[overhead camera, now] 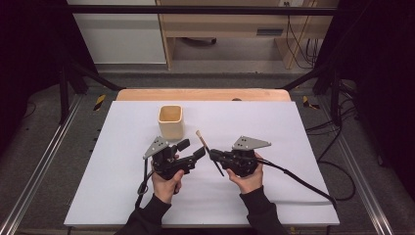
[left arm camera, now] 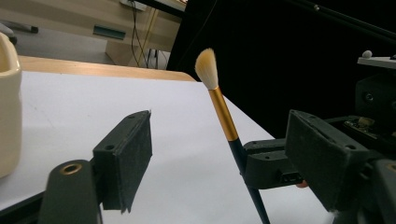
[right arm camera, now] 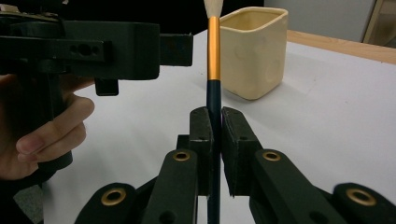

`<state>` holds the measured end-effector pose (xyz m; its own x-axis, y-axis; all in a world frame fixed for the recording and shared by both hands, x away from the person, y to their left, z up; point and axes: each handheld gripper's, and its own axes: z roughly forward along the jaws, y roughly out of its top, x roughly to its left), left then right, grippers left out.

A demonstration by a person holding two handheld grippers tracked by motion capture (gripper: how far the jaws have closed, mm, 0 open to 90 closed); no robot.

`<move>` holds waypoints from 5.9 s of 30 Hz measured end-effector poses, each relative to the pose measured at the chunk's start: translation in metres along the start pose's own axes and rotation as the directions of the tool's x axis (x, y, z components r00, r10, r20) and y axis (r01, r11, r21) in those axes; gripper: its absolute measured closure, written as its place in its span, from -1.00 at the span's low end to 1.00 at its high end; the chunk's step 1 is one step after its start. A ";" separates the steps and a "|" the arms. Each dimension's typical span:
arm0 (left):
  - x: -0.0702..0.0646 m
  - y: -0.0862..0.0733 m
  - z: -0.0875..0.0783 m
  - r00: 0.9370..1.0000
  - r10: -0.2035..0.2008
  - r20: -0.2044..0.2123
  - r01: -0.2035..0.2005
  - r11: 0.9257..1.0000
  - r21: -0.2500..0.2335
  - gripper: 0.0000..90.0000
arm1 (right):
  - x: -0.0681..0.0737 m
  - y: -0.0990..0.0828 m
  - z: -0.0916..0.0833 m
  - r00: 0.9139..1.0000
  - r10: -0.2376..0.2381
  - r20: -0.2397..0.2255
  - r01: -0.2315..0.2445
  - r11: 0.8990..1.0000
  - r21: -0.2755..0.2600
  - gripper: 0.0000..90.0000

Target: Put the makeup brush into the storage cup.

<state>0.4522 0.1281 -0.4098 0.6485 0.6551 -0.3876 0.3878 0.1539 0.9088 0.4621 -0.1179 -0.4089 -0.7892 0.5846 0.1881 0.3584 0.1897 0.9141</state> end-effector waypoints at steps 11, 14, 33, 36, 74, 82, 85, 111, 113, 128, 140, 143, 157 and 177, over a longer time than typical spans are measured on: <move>0.000 -0.002 0.006 1.000 -0.024 0.000 0.024 1.000 -0.010 -0.15 | 0.001 0.000 0.001 1.000 0.001 -0.009 -0.001 1.000 0.000 0.86; -0.001 -0.003 0.007 1.000 -0.027 -0.001 0.027 1.000 -0.012 -0.07 | 0.000 -0.001 0.001 1.000 -0.001 -0.009 0.001 1.000 0.001 0.86; -0.004 -0.006 0.013 0.997 -0.079 0.006 0.079 0.997 -0.018 0.39 | 0.002 0.000 0.001 1.000 -0.003 -0.010 0.003 1.000 -0.005 0.86; -0.005 -0.006 0.013 0.996 -0.089 0.002 0.089 0.996 -0.017 0.45 | 0.002 0.000 0.002 1.000 -0.005 -0.010 0.005 1.000 -0.003 0.86; -0.010 -0.007 0.013 0.994 -0.107 0.006 0.107 0.994 -0.014 0.84 | 0.005 -0.001 0.006 1.000 -0.007 -0.015 0.007 1.000 0.016 0.85; -0.011 -0.005 0.012 0.997 -0.075 -0.001 0.075 0.997 -0.012 0.84 | 0.005 -0.001 0.006 1.000 -0.014 -0.012 0.014 1.000 0.012 0.85; -0.009 -0.002 0.009 0.998 -0.057 -0.010 0.057 0.998 -0.019 0.85 | 0.005 0.000 0.004 1.000 -0.015 0.007 0.015 1.000 0.011 0.73; 0.007 0.020 -0.015 0.997 0.043 -0.065 -0.043 0.999 0.004 0.84 | -0.008 -0.002 -0.010 0.979 -0.009 0.205 0.003 0.999 0.032 -0.34; 0.009 0.021 -0.016 0.997 0.044 -0.067 -0.044 0.999 0.002 0.84 | -0.011 -0.004 -0.011 0.976 -0.007 0.218 -0.002 0.999 0.040 -0.42; 0.018 0.034 -0.028 0.993 0.079 -0.089 -0.078 0.997 0.015 0.84 | -0.022 -0.011 -0.026 0.955 0.007 0.297 -0.029 0.997 0.070 -0.61; 0.028 0.046 -0.039 0.985 0.120 -0.124 -0.118 0.993 0.022 0.84 | -0.030 -0.019 -0.041 0.942 0.025 0.335 -0.053 0.996 0.075 -0.63; 0.031 0.050 -0.042 0.983 0.124 -0.137 -0.122 0.992 0.018 0.85 | -0.031 -0.020 -0.044 0.935 0.023 0.353 -0.054 0.995 0.078 -0.64; 0.041 0.069 -0.049 0.974 0.152 -0.168 -0.153 0.988 0.007 0.84 | -0.036 -0.028 -0.056 0.924 0.038 0.381 -0.073 0.994 0.076 -0.65; 0.050 0.096 -0.048 0.965 0.172 -0.199 -0.177 0.984 -0.005 0.84 | -0.041 -0.034 -0.065 0.910 0.036 0.414 -0.077 0.993 0.084 -0.74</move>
<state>0.4906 0.2113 -0.3344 0.5617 0.8060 -0.1865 0.2639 0.0391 0.9637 0.4501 -0.1993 -0.4240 -0.4986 0.8651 0.0549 0.4590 0.2098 0.8633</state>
